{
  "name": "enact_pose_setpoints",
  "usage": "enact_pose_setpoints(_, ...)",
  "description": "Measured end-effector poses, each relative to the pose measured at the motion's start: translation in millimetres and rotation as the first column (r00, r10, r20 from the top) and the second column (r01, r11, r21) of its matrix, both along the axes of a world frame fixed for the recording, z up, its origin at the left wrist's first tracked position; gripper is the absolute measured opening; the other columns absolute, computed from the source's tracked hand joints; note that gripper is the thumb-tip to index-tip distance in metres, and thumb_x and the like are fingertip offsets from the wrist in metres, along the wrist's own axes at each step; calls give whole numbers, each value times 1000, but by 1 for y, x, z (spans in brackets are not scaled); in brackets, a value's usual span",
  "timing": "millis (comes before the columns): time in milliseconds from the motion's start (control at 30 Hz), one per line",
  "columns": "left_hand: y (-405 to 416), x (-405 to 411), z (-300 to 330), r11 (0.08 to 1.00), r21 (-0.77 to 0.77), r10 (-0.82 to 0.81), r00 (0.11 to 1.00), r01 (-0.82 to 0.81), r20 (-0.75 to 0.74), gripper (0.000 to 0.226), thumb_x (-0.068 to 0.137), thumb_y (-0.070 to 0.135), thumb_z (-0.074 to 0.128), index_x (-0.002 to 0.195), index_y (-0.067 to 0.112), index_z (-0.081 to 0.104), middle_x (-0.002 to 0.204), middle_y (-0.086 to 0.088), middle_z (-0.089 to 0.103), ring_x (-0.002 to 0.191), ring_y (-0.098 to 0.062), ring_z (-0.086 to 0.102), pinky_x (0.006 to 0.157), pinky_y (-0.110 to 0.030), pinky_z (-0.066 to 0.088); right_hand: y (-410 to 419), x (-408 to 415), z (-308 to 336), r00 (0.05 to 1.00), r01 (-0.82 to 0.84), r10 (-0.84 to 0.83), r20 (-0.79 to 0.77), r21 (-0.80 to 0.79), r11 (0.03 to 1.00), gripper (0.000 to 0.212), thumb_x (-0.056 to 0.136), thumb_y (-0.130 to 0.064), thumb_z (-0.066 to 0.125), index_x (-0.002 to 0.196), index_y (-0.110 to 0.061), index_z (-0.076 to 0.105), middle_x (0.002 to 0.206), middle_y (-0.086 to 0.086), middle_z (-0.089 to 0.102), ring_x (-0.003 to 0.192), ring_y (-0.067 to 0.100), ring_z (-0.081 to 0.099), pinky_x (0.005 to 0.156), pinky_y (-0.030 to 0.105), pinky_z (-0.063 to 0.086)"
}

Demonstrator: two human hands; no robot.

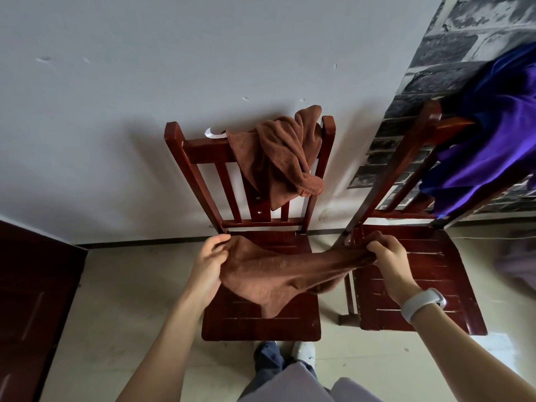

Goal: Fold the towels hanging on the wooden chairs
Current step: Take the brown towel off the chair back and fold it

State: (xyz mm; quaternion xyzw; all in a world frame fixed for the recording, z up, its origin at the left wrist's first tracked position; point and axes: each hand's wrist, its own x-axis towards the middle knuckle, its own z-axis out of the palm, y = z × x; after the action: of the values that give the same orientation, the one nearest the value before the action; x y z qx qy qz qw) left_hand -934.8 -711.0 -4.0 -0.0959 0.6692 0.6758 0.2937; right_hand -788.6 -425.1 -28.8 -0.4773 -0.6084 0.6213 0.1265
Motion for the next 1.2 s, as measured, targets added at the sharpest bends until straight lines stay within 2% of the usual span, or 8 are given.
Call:
enact_pose_setpoints(167,-4,3,-7,972,-206,-145,978,113,-150,54,88,-11,39,94,34,68,112,4,65,108,-14,58,94,-33,46,1,11,-3,998,-24,33,54,-163,986,19,87,-1,44,81,-8,60,72,11,57,64,22,53,59,32,43)
enact_pose_setpoints(400,-10,20,-17,950,-311,-97,962,13,-257,24,82,9,64,85,34,67,94,11,68,94,-8,62,82,-19,45,6,40,-17,996,-3,6,85,-38,999,20,84,0,52,104,-2,54,82,7,58,76,20,56,69,29,46)
enact_pose_setpoints(600,-30,42,-43,656,-692,-519,846,302,-122,42,80,13,68,121,15,59,112,-5,53,105,-21,56,97,-32,42,-2,65,-35,932,-309,282,229,89,947,39,83,-4,61,116,-17,45,89,7,62,76,24,63,66,33,51)
enact_pose_setpoints(700,-44,63,-54,479,-811,-658,749,335,-78,25,79,12,69,103,7,68,98,-4,43,94,-27,55,87,-25,39,-6,80,-48,768,-571,524,368,22,821,30,82,-3,64,110,-12,60,89,12,67,77,30,65,68,35,54)
enact_pose_setpoints(833,-60,79,-62,631,-743,-513,839,225,-181,17,80,4,67,94,-5,66,105,-13,55,101,-26,53,91,-29,39,-9,87,-47,560,-750,699,443,-86,656,8,74,-9,73,77,-14,67,70,-5,62,66,14,56,60,9,42)
enact_pose_setpoints(900,-61,77,-59,713,-679,-395,900,174,-184,16,85,8,62,98,0,63,94,-7,62,93,-24,58,79,-27,41,-12,81,-44,519,-786,701,489,-49,616,16,73,-7,72,65,-17,62,66,-3,56,64,16,52,56,11,38)
enact_pose_setpoints(1067,-61,44,-65,727,-685,-387,855,52,-345,14,88,17,58,94,5,62,81,0,61,76,-15,56,68,-22,37,-30,48,-49,737,-611,507,447,120,782,7,79,-9,61,78,-15,58,86,6,55,83,31,60,73,42,52)
enact_pose_setpoints(1200,-55,-9,-104,718,-694,-406,838,45,-366,18,88,17,58,95,1,63,87,-13,66,81,-24,60,72,-31,44,-41,-1,-80,749,-585,380,544,273,764,12,83,-20,59,92,-13,64,88,12,65,87,32,59,69,28,42)
